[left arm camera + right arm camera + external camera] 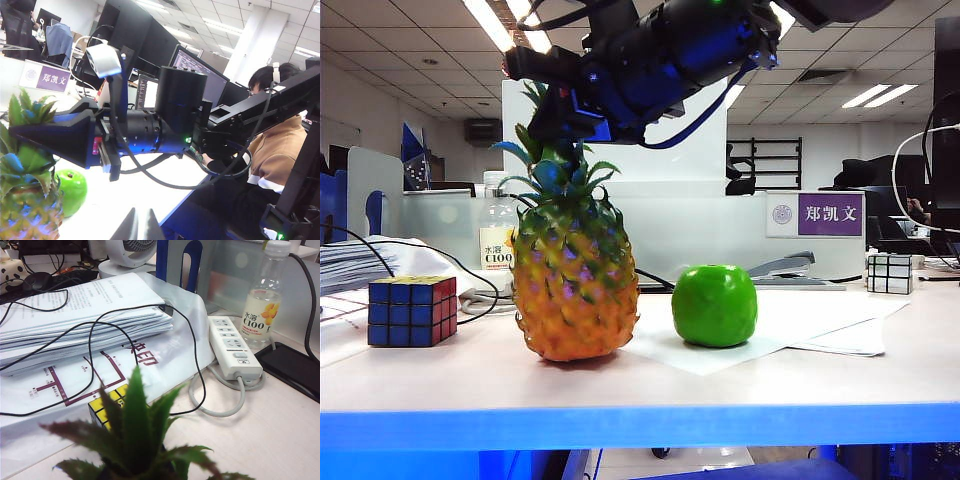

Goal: Arrange all the fruits from large to small from left to right in a row.

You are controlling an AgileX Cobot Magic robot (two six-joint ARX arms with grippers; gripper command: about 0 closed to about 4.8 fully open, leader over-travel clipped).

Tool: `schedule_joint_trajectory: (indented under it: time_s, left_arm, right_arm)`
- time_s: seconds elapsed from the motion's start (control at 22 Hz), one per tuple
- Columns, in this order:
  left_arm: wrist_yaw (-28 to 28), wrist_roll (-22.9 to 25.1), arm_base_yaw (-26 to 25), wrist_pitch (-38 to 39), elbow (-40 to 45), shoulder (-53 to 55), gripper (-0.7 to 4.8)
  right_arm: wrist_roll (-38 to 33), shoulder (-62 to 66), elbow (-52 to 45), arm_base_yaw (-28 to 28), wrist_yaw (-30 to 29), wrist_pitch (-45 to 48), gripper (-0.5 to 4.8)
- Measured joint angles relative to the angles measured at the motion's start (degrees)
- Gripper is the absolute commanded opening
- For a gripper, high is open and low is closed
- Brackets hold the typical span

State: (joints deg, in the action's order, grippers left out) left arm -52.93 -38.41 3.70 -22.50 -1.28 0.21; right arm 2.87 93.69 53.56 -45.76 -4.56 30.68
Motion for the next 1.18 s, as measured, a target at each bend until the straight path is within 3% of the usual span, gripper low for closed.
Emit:
schedule_joint_trajectory:
  time_s: [0.05, 0.14, 0.18, 0.32, 0.54, 0.86, 0.95, 1.04, 1.09, 1.13, 1.18]
  left_arm:
    - [0.0, 0.0, 0.0, 0.0, 0.0, 0.0, 0.31]
    - [0.0, 0.0, 0.0, 0.0, 0.0, 0.0, 0.31]
    - [0.0, 0.0, 0.0, 0.0, 0.0, 0.0, 0.31]
    - [0.0, 0.0, 0.0, 0.0, 0.0, 0.0, 0.31]
    - [0.0, 0.0, 0.0, 0.0, 0.0, 0.0, 0.31]
    - [-1.0, 0.2, 0.0, 0.0, 0.0, 0.0, 0.3]
    - [-1.0, 2.3, 0.0, 0.2, 0.0, 0.0, 0.25]
    - [-1.0, 4.9, 0.0, 1.6, 0.0, 0.0, 0.24]
    - [-0.7, 6.5, 0.0, 2.9, 0.0, 0.0, 0.2]
    - [1.6, 8.5, 0.0, 5.2, 0.0, 0.0, 0.2]
    - [3.5, 9.7, 0.0, 7.4, 0.0, 0.0, 0.18]
  right_arm:
    - [0.0, 0.0, 0.0, 0.0, 0.0, 0.0, 1.2]
    - [0.0, 0.0, 0.0, 0.0, 0.0, 0.7, 1.39]
    - [0.0, 0.0, 0.1, 0.0, 0.0, 1.0, 1.87]
    - [0.2, 0.0, 0.1, -0.2, 0.0, 1.6, 1.97]
    - [-0.2, -0.1, 0.1, -0.2, 0.4, 2.4, 2.85]
    - [-0.3, -0.2, 0.1, -0.2, 2.3, 12.9, 2.85]
    - [-0.1, -0.6, 0.1, -0.1, 3.7, 14.8, 2.84]
    - [1.2, -2.3, 0.1, 0.0, 8.4, 14.2, 2.84]
    - [2.7, -3.9, 0.1, 0.0, 13.5, 13.6, 2.84]
    - [7.0, -8.0, 0.1, 0.8, 22.1, 12.1, 2.84]
    - [9.5, -10.8, 0.2, 1.7, 25.4, 10.0, 2.85]
